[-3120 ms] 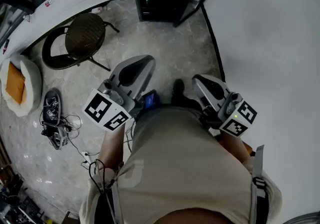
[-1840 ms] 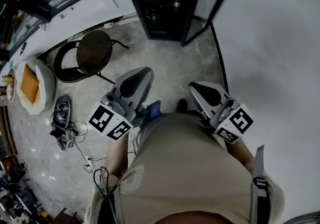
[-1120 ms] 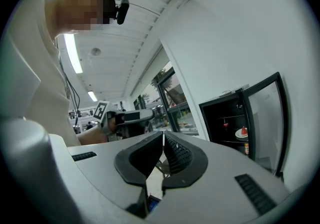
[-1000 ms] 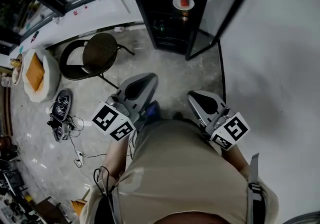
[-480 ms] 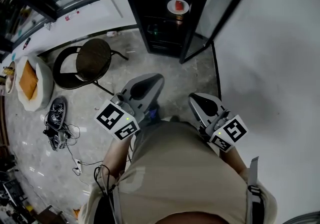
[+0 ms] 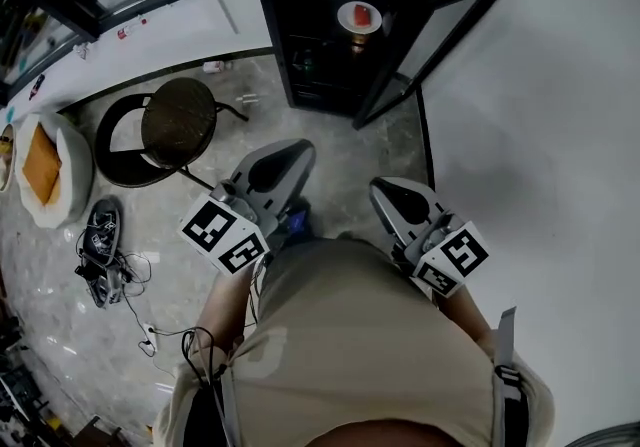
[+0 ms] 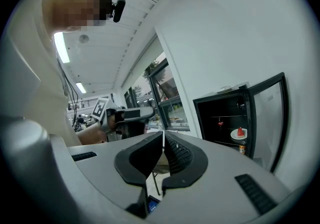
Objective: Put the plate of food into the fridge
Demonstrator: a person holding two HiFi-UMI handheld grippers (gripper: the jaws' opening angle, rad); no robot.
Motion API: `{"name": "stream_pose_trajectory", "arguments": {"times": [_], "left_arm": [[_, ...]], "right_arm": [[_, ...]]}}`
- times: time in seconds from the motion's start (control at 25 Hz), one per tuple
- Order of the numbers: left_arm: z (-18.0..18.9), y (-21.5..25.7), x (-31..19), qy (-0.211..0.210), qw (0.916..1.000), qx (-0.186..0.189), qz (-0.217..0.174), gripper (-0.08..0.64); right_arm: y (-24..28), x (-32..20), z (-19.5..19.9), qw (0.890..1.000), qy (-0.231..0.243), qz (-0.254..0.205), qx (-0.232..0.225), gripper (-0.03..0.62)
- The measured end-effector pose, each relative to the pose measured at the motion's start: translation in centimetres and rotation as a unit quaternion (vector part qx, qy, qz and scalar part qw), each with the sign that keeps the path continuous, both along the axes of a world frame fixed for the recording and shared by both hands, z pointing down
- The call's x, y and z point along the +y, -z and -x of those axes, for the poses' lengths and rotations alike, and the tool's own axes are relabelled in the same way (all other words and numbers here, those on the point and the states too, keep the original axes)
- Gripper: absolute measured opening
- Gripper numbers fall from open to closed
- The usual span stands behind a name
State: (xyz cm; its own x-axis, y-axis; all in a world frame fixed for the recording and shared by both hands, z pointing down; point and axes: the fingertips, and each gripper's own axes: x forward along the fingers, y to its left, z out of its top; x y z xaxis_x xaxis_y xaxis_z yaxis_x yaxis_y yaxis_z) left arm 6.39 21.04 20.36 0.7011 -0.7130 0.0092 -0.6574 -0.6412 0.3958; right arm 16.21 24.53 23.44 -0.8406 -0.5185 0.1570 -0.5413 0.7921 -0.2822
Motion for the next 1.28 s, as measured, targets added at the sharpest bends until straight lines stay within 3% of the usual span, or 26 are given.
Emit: {"name": "stream_pose_trajectory", "arguments": {"times": [0.44, 0.64, 0.96, 1.28], "left_arm": [[4.4, 0.1, -3.3, -0.032, 0.9993, 0.018, -0.012, 0.021], [6.5, -0.2, -4.6, -0.033, 0.9991, 0.001, -0.026, 0.020], [9.5, -2.0, -5.4, -0.027, 0.9958, -0.062, -0.062, 0.020], [12.0, -3.1, -5.4, 0.003, 0.9972, -0.060, -0.045, 0.020]], "right_arm": [[0.3, -2.6, 4.6, 0.999, -0.036, -0.006, 0.036, 0.025], [0.4, -3.8, 6.6, 0.997, -0.048, -0.010, 0.051, 0.025], [-0.3, -5.7, 10.3, 0.994, -0.075, -0.021, 0.082, 0.025], [-0.2, -7.2, 13.6, 0.991, -0.046, -0.059, 0.115, 0.025]]}}
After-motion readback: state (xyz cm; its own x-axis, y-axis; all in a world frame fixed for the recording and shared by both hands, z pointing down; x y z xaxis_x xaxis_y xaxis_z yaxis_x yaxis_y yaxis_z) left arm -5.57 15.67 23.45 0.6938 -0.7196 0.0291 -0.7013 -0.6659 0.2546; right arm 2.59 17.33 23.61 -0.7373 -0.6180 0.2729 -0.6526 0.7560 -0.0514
